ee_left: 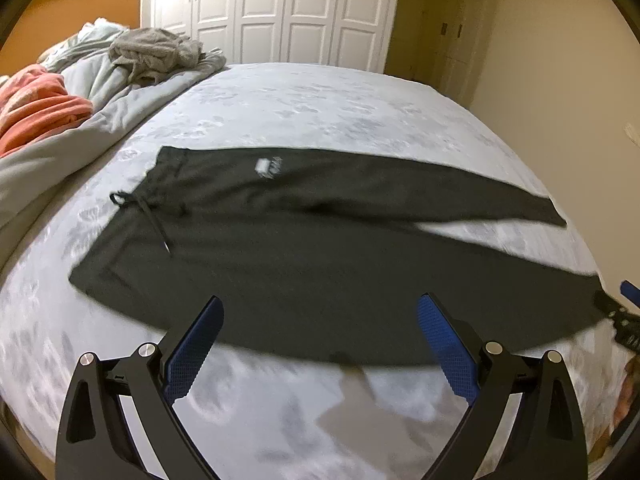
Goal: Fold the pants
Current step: 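Grasp the sweatpants leg hems with both grippers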
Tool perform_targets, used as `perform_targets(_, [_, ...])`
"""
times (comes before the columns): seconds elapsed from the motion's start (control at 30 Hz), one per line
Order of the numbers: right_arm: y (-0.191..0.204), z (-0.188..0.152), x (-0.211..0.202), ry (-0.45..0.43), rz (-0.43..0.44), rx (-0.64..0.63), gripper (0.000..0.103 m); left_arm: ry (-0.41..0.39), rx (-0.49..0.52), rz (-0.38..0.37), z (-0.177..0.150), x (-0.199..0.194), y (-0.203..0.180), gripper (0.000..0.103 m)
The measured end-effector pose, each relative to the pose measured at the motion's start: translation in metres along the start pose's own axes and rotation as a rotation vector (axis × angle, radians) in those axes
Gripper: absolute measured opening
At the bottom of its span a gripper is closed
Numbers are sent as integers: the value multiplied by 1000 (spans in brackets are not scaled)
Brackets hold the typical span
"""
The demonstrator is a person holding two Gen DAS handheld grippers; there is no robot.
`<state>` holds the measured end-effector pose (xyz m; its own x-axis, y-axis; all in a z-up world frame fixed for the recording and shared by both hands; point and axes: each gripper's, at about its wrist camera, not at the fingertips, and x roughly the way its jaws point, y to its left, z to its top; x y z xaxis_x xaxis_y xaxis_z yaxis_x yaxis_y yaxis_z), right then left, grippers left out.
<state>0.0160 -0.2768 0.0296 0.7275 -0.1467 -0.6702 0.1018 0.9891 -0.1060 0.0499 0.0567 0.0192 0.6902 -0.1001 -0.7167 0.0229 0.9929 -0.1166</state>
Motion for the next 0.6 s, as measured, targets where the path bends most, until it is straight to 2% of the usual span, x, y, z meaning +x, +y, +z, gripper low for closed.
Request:
perform_targets(0.13, [-64, 44, 51, 65, -7, 53, 98, 41, -67, 65, 54, 39, 50, 96])
perform_targets(0.2, [-103, 67, 85, 59, -73, 116, 98, 71, -101, 136, 84, 71, 82, 96])
perform_targets(0.37, [-173, 107, 169, 91, -81, 310, 98, 107, -222, 279, 141, 146, 157, 95])
perform_targets(0.47, [-198, 126, 213, 103, -105, 397, 98, 142, -300, 289, 169, 193, 194, 95])
perform_targets(0.6, [-217, 148, 262, 128, -138, 444, 98, 191, -410, 365, 188, 248, 237, 95])
